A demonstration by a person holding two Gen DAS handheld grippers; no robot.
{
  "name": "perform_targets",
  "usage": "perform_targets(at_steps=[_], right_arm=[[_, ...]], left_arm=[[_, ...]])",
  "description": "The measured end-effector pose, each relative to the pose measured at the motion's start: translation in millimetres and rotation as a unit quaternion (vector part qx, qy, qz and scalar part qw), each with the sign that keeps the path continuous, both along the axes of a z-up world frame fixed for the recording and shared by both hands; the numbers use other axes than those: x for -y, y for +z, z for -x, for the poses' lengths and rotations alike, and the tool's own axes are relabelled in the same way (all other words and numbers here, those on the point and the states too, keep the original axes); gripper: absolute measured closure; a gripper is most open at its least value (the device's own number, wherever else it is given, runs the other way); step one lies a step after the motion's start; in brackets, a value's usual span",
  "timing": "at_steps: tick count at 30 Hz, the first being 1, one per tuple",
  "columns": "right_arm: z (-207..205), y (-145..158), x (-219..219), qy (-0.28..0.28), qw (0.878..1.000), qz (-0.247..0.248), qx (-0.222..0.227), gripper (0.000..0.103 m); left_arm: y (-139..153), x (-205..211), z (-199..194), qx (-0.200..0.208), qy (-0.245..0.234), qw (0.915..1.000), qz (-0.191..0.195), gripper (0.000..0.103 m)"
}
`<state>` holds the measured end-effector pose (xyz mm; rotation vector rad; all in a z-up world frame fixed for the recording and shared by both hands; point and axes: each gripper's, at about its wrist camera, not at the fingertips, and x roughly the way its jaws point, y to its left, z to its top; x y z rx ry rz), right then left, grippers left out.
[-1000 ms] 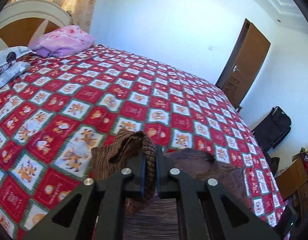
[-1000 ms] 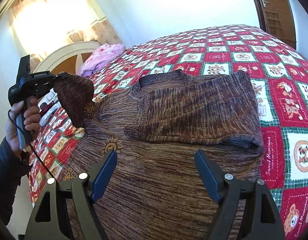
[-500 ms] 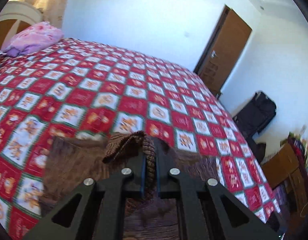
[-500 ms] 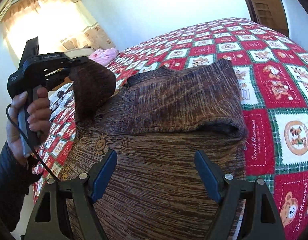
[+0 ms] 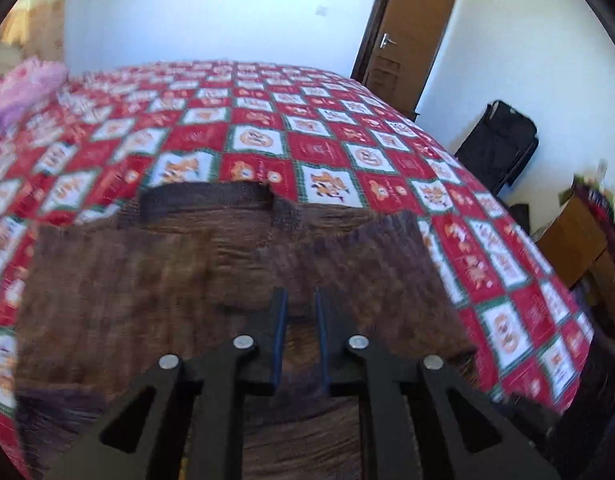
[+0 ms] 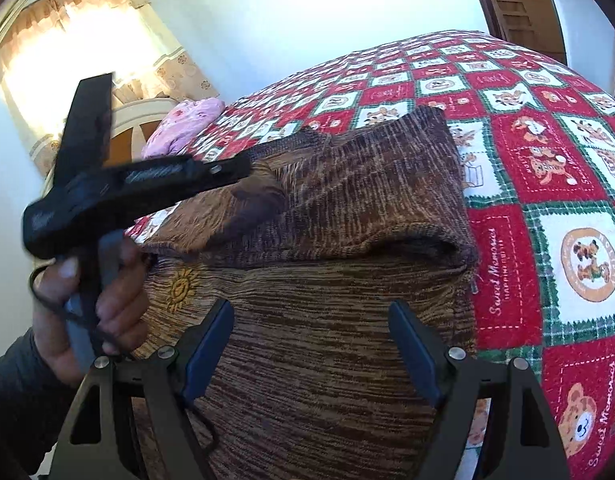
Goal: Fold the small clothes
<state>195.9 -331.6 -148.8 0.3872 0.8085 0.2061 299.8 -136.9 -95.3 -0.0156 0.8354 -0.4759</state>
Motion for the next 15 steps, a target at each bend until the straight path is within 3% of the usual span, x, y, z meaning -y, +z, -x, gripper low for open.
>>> perform_targets(at_steps=[3,4,6,9,11,14,15], right_arm=[[-0.6,-4.6,0.3,0.0,1.0,0.004,-0.002,0.023],[-0.3,-5.5,-0.2,0.001,1.0,0.004,-0.004,0.023],[1.1,-2.4,-1.5,0.001,1.0,0.007,-0.002,0.023],[-1.5,12.3,-9.1,0.013,1.0,0.015,0.005,0.023],[-12.3,26.9,-20.4,0.028,0.998,0.052,0.006,0.023],[-39.6,48.8,-36.0,0.039,0.995,0.092,0.011,0.023],[-50.2,53.7,-39.2,0.039,0.995,0.093,0.013,0.023]], left_arm=[[8.6,-28.3,17.9,0.051,0.018,0.9979,-0.035,0.033],[8.2,-37.0,19.1,0.064,0.032,0.9964,-0.046,0.029],[4.1,-63.2,16.2,0.076,0.066,0.9912,-0.086,0.029],[-11.5,-105.0,-1.6,0.057,0.126,0.981,-0.136,0.029],[-24.1,-128.8,-14.9,0.043,0.17,0.9687,-0.176,0.029],[-47.1,-139.0,-27.7,0.0,0.178,0.9617,-0.208,0.029],[-51.8,-142.3,-28.2,-0.006,0.182,0.9627,-0.2,0.028]])
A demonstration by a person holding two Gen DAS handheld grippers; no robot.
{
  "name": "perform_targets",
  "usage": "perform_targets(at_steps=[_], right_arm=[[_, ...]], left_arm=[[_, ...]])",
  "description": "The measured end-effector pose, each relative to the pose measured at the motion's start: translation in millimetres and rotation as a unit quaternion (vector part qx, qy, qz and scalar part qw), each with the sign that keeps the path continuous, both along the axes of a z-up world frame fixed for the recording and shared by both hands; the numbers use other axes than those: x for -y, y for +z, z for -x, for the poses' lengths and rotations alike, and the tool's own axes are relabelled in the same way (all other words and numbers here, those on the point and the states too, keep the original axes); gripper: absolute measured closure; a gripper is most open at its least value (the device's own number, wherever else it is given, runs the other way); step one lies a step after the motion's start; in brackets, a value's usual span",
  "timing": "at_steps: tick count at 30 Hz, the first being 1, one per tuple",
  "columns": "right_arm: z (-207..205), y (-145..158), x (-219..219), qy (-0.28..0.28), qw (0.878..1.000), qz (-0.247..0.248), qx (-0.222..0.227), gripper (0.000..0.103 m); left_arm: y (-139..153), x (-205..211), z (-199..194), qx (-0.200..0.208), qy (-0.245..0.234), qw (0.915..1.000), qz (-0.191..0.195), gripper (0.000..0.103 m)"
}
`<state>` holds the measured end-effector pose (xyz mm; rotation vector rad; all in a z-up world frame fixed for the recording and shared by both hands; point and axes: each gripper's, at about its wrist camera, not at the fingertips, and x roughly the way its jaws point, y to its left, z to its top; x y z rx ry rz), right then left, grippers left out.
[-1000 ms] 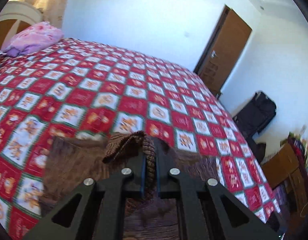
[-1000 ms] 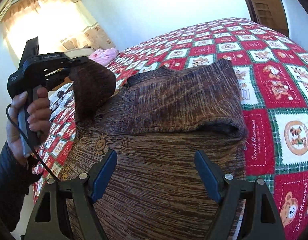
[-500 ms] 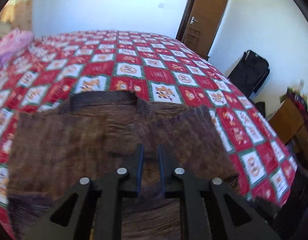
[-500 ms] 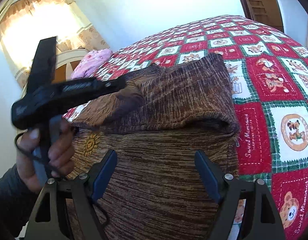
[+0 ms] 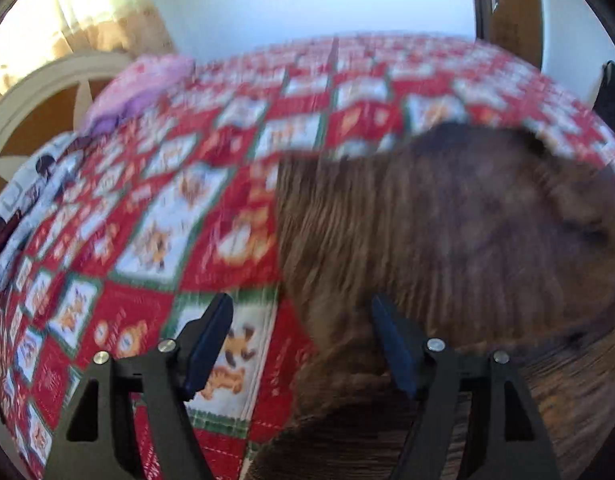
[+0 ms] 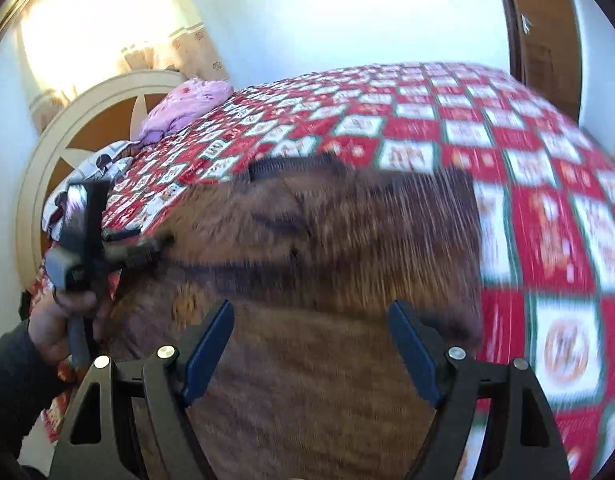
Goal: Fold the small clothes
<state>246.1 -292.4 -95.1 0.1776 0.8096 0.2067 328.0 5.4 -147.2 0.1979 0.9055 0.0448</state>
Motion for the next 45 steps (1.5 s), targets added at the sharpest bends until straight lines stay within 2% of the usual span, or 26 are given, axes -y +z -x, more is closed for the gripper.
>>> perform_targets(at_steps=[1,3,6,9,12,15,17,20,23,26,29,31,33,35,36,37,39,45], right_arm=[[-11.8,3.1,-4.3,-0.001,1.0,0.004,0.0,0.023],[-36.5,3.4,-15.8,-0.004,1.0,0.022,-0.006,0.023],[-69.3,-10.3,-43.9,0.02,0.998,0.048,-0.029,0.023],[-94.1,-28.8,-66.5,0.028,0.996,0.075,-0.049,0.023],[-117.5,-49.0,-67.3,0.01,0.994,0.078,-0.076,0.023],[-132.3,-55.0,-42.7,-0.052,0.991,0.087,-0.082,0.023],[-136.0,-53.4,-10.8,-0.123,0.985,0.089,-0.082,0.023],[-127.3,-47.9,37.2,-0.2,0.975,0.054,-0.084,0.023],[-108.8,-38.7,45.8,-0.173,0.982,0.015,-0.071,0.023],[-87.6,-28.0,23.1,-0.103,0.993,-0.016,-0.051,0.023],[-70.3,-25.9,-5.3,-0.039,0.997,-0.04,-0.052,0.023],[-65.2,-30.2,-26.8,-0.009,0.997,-0.035,-0.066,0.032],[-64.3,-36.6,-37.2,-0.004,0.997,-0.018,-0.076,0.037],[-65.0,-43.4,-40.1,-0.008,0.996,-0.009,-0.083,0.037],[-64.2,-45.4,-40.4,-0.009,0.996,-0.013,-0.086,0.042],[-64.2,-47.7,-40.1,-0.009,0.996,-0.016,-0.089,0.067],[-63.1,-48.4,-41.3,-0.005,0.996,-0.003,-0.088,0.097],[-43.0,-30.7,-51.7,0.018,0.998,0.018,-0.056,0.098]], left_arm=[[-0.1,-0.9,1.6,0.006,0.003,1.0,0.006,0.028],[0.5,4.4,6.6,0.017,-0.001,0.9998,-0.01,0.028],[-0.6,7.3,13.3,0.027,-0.009,0.9993,-0.022,0.028],[-0.9,-2.2,17.3,0.023,-0.008,0.9997,0.003,0.027],[-3.2,-13.1,15.5,0.019,0.001,0.9993,0.033,0.024],[-4.8,-15.6,14.4,0.016,0.001,0.9986,0.049,0.023],[-5.3,-16.5,14.5,0.016,0.001,0.9983,0.056,0.024],[-6.4,-19.4,13.6,0.014,0.003,0.9976,0.068,0.022],[-7.2,-23.5,12.6,0.01,0.004,0.9966,0.082,0.021],[-8.0,-26.8,11.5,0.006,0.007,0.9954,0.095,0.02],[-8.5,-28.2,11.0,0.004,0.007,0.9947,0.103,0.02],[-8.7,-28.9,10.9,0.004,0.007,0.9945,0.105,0.02],[-8.8,-29.4,10.7,0.003,0.008,0.9942,0.108,0.02],[-9.3,-31.1,10.6,0.003,0.008,0.9938,0.111,0.02],[-9.4,-31.5,10.3,0.003,0.008,0.9935,0.113,0.02],[-9.7,-31.7,10.3,0.003,0.009,0.9934,0.114,0.02],[-10.0,-32.4,9.9,0.001,0.009,0.993,0.118,0.02],[-10.5,-35.6,11.1,0.001,0.014,0.9917,0.128,0.018]])
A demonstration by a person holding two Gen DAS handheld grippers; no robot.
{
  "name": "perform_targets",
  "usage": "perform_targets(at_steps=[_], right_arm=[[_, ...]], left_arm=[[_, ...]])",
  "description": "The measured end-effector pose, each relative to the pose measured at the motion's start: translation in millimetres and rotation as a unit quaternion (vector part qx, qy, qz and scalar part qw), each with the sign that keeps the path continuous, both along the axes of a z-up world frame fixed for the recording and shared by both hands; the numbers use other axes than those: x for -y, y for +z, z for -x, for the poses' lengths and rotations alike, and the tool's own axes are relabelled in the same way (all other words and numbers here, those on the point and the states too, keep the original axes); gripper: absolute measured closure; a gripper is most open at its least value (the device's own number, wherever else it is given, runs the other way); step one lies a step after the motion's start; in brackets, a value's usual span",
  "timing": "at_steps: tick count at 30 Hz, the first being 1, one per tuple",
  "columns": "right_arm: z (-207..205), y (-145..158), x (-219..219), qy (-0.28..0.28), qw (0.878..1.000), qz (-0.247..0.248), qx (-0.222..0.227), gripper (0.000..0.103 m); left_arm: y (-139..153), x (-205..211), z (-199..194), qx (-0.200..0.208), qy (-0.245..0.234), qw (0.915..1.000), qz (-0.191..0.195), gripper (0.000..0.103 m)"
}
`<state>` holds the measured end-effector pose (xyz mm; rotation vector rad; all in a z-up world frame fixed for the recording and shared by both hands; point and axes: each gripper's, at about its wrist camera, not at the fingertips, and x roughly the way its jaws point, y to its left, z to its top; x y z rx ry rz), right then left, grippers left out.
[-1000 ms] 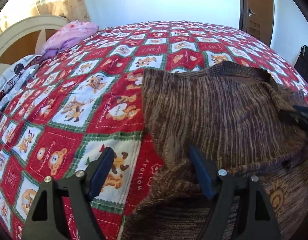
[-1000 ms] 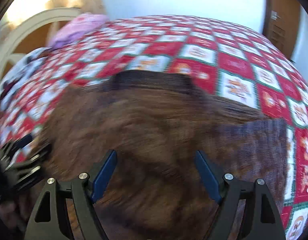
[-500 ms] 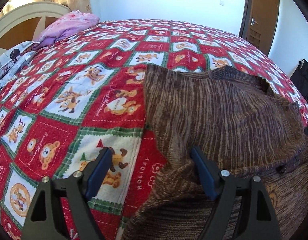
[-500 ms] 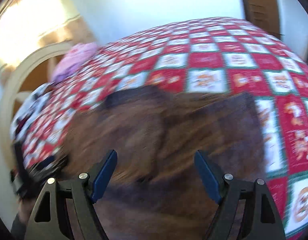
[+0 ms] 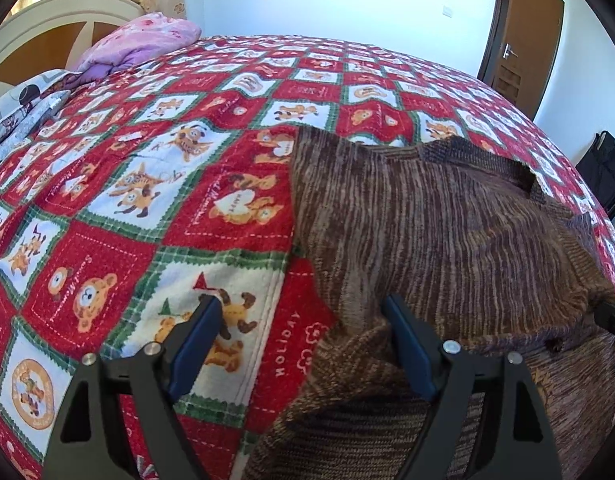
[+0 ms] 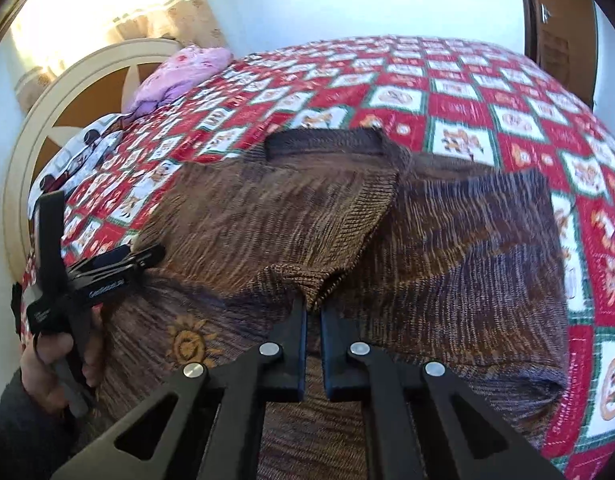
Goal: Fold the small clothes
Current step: 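Fold the held edge toward the sweater center and open the right gripper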
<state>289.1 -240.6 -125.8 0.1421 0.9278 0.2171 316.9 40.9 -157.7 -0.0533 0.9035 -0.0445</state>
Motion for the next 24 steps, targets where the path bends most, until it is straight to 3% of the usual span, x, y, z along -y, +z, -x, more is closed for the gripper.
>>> perform_targets(at_steps=[3,6,8,9,11,12,13,16,18,22,23,24], right_arm=[[10.4,-5.2,-1.5,0.005,1.0,0.007,-0.005,0.098],[9.8,-29.4,9.5,-0.008,0.999,0.006,-0.038,0.097],[12.7,-31.0,20.3,-0.018,0.999,-0.018,-0.029,0.097],[14.7,-27.7,21.7,-0.029,0.999,-0.004,-0.024,0.096],[20.4,-16.2,19.3,-0.04,0.999,0.033,0.001,0.068],[24.0,-8.9,17.0,-0.034,0.999,0.034,0.015,0.032],[27.1,-1.6,15.0,-0.03,0.999,0.029,0.029,0.024],[26.0,23.4,0.5,-0.017,0.996,0.029,0.077,0.024],[17.1,29.9,-10.8,0.008,0.996,0.001,0.086,0.024],[-11.5,7.5,-30.7,0.031,0.999,-0.015,0.036,0.026],[-17.5,-3.7,-31.1,0.026,0.999,-0.011,0.016,0.03],[-20.0,-15.7,-30.9,0.026,1.0,-0.01,-0.007,0.04]], left_arm=[[-0.1,-2.8,1.2,0.0,0.001,1.0,0.009,0.018],[-0.7,-3.0,0.3,-0.002,0.002,1.0,0.008,0.016],[-0.9,-2.3,0.3,-0.003,0.002,1.0,0.006,0.016],[-1.0,-2.1,0.1,-0.004,0.001,1.0,0.006,0.016],[-2.0,-2.2,0.9,-0.01,-0.003,0.9999,0.002,0.012],[-2.2,-3.0,2.5,-0.011,-0.003,0.9999,0.0,0.011],[-2.4,-3.3,4.2,-0.01,-0.003,0.9999,-0.002,0.009],[-2.4,-5.6,7.5,-0.008,-0.003,1.0,0.001,0.009],[-2.5,-5.9,7.3,-0.009,-0.002,1.0,0.0,0.008],[-2.4,-6.1,9.5,-0.008,-0.001,1.0,-0.004,0.008],[-2.4,-6.7,10.4,-0.008,0.0,1.0,-0.003,0.007],[-2.5,-7.5,10.9,-0.007,0.001,1.0,-0.002,0.007]])
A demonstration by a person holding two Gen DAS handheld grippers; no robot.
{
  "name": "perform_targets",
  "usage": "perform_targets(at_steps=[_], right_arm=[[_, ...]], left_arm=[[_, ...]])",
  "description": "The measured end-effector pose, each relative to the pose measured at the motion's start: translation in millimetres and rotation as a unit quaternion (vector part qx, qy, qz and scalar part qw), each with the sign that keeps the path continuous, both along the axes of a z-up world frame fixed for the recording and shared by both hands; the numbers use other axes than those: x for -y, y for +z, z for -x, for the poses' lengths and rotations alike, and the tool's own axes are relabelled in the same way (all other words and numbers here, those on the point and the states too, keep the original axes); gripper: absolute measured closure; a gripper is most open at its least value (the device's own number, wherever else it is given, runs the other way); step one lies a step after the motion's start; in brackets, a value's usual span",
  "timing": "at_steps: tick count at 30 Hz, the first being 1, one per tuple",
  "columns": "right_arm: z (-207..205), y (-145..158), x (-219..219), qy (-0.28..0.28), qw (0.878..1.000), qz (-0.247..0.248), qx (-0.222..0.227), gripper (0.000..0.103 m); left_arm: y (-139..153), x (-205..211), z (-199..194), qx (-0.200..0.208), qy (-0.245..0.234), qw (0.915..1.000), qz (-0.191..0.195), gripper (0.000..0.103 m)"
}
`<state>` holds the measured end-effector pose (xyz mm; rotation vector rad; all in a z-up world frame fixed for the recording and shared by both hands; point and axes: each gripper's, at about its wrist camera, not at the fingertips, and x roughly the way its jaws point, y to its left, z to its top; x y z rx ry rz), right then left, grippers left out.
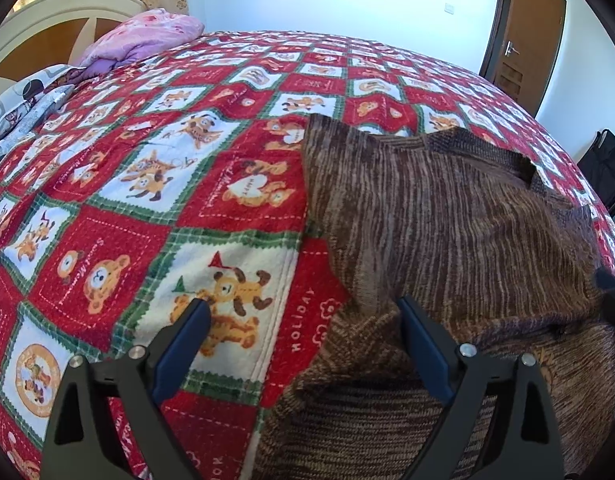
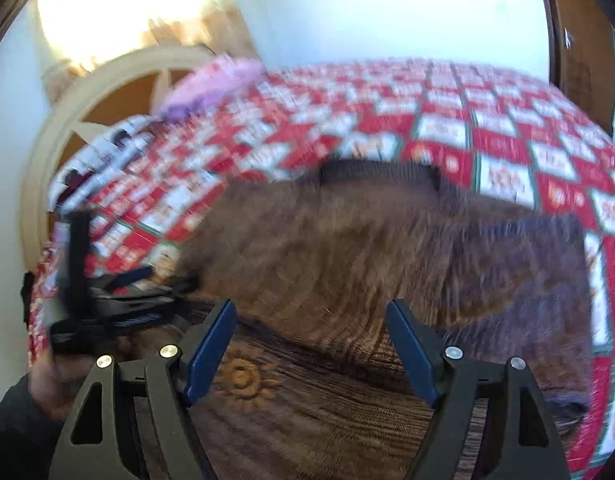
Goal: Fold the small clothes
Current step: 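Fold the held edge toward the sweater center and open the right gripper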
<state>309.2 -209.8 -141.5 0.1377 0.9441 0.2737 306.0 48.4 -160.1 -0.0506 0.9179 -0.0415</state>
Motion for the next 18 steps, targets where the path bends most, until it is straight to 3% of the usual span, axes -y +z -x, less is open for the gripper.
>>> perform_targets(at_steps=[2,5,11,13,15,18], right_arm=[[4.9,-14.1,3.2,0.005,1.0,0.004,-0.009,0.045],[20.4,-7.9,3.0,0.016,1.0,0.025,0.002,0.045],[28.1,10.6,7.6,0.01,0.999,0.002,0.037,0.045],[25.2,6.2,5.4,0.009,1.0,0.006,0.029,0.045],[20.2,-10.9,3.2,0.01,1.0,0.021,0.002,0.045],[27.7,-8.9,-1.4,0.021,0.998,0.047,0.022,0.045]], left_arm=[[-0.2,-1.9,2.1,0.0,0.0,1.0,0.003,0.007],[0.0,-3.7,3.9,0.002,0.003,1.0,0.002,0.005],[0.7,-9.8,4.7,0.001,0.03,0.9995,-0.006,0.0],[0.6,-15.8,6.3,0.001,0.043,0.9991,0.0,0.0],[0.1,-18.8,6.9,0.0,0.045,0.999,0.005,0.0],[1.3,-20.4,9.3,0.008,0.042,0.999,0.012,0.0]])
